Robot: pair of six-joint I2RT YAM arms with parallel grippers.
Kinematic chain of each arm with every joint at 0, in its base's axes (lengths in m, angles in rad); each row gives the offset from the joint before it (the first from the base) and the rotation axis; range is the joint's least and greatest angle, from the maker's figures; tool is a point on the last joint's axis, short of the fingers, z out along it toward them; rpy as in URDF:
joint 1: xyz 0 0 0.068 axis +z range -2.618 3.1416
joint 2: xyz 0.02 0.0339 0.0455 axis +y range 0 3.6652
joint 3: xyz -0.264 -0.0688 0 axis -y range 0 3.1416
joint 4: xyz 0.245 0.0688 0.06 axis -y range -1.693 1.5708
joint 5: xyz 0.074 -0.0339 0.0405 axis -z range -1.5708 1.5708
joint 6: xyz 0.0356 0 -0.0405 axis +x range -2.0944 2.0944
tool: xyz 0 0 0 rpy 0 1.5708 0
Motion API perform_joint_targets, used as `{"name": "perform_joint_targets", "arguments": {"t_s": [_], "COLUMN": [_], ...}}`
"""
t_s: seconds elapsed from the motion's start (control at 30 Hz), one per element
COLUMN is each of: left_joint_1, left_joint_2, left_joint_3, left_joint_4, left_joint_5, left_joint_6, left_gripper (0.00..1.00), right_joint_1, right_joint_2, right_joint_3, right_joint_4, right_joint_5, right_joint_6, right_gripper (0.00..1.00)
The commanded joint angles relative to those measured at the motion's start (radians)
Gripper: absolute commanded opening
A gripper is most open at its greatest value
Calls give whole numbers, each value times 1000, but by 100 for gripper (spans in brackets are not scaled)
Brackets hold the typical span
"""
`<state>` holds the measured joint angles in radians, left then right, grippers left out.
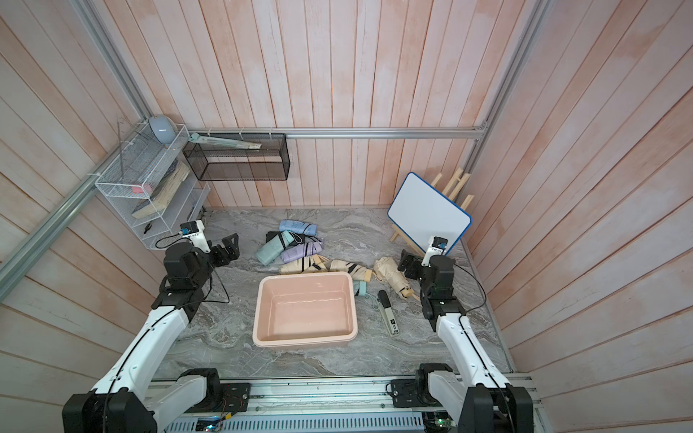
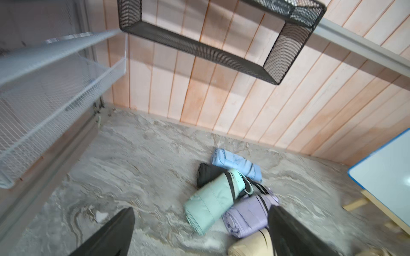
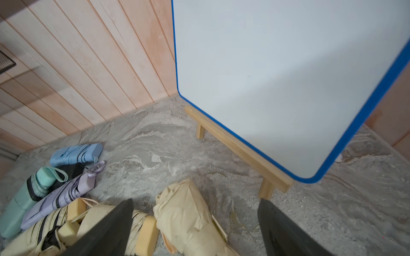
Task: Put the umbrella into the storage box
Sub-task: Pick up the umbrella from the center of the board.
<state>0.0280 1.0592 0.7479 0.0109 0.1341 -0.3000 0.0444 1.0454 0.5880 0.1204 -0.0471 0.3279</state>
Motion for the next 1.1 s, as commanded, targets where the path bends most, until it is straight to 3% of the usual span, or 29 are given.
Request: {"name": "perform_joint_targets", "arguments": {"t_s": [0.0, 0.1, 0.23, 0.43, 1.07], "left_joint_1": [3, 3, 2, 3, 2], "left_joint_2": [9, 7, 4, 1, 14], "left_joint_3": [38, 47, 57, 61, 61], "left_joint_4": [-198, -206, -222, -207, -160], "left_joint_5": [113, 148, 161, 172, 147], "left_joint_6": [-102, -119, -117, -116, -127], "left_gripper": [100, 100, 100, 100, 100], "right_joint_1": [30, 40, 61, 141, 228], "right_joint_2": [77, 166, 241, 259, 442], "right_joint_3": [107, 188, 251, 189, 122], "right_joint_4": [-228, -307, -381, -341, -233], "right_joint_5": [-16, -5, 99, 213, 391], "right_joint_6": [-127, -239, -361, -546, -726], "right_gripper": [93, 94, 93, 93, 89]}}
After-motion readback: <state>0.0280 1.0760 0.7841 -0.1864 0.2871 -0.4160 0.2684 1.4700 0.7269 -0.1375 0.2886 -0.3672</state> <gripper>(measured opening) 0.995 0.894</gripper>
